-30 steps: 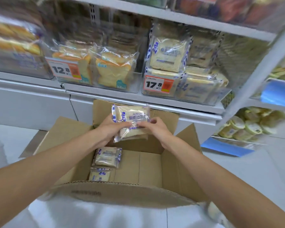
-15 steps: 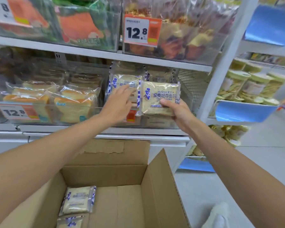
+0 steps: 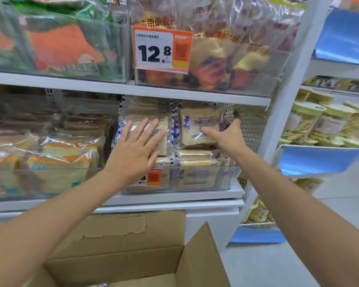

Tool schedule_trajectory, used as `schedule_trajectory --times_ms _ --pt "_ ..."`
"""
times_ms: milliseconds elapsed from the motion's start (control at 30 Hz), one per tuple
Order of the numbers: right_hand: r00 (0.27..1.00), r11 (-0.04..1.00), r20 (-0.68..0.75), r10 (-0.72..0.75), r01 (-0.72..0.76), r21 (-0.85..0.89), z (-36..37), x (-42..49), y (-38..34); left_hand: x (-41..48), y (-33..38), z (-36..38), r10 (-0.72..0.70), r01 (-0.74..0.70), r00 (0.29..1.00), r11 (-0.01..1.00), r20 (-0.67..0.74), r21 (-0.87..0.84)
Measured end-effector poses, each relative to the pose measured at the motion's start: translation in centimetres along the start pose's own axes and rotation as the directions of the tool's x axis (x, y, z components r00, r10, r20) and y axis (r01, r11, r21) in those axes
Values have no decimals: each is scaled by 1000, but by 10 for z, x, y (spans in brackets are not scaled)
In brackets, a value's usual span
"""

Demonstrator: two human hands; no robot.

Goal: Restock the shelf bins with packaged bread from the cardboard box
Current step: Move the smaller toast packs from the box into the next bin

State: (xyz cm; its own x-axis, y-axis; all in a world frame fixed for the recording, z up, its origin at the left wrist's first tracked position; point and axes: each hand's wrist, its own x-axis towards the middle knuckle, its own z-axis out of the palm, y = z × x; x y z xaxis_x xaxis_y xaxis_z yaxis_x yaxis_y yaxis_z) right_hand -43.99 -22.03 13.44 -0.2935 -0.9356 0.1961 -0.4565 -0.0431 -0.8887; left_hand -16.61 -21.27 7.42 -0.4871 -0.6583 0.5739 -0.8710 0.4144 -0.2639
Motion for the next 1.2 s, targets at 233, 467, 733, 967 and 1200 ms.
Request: schedule_trajectory --times_ms 233,467,733,967,1200 --pt "991 992 52 -125 126 -22 14 -11 -2 0 1 1 13 -13 999 1000 -37 6" --pt "968 936 124 -216 242 -257 14 -23 2 -1 1 1 7 -7 999 1000 -54 8" --pt "957 793 69 -282 273 -545 24 -20 6 -1 1 3 7 -8 998 1000 -64 -9" --pt "925 700 99 -367 344 -625 32 -22 4 -2 1 3 2 -4 998 999 -62 -32" --pt "877 590 -15 -480 311 -745 39 -42 3 -3 4 -20 -46 31 997 979 -67 -203"
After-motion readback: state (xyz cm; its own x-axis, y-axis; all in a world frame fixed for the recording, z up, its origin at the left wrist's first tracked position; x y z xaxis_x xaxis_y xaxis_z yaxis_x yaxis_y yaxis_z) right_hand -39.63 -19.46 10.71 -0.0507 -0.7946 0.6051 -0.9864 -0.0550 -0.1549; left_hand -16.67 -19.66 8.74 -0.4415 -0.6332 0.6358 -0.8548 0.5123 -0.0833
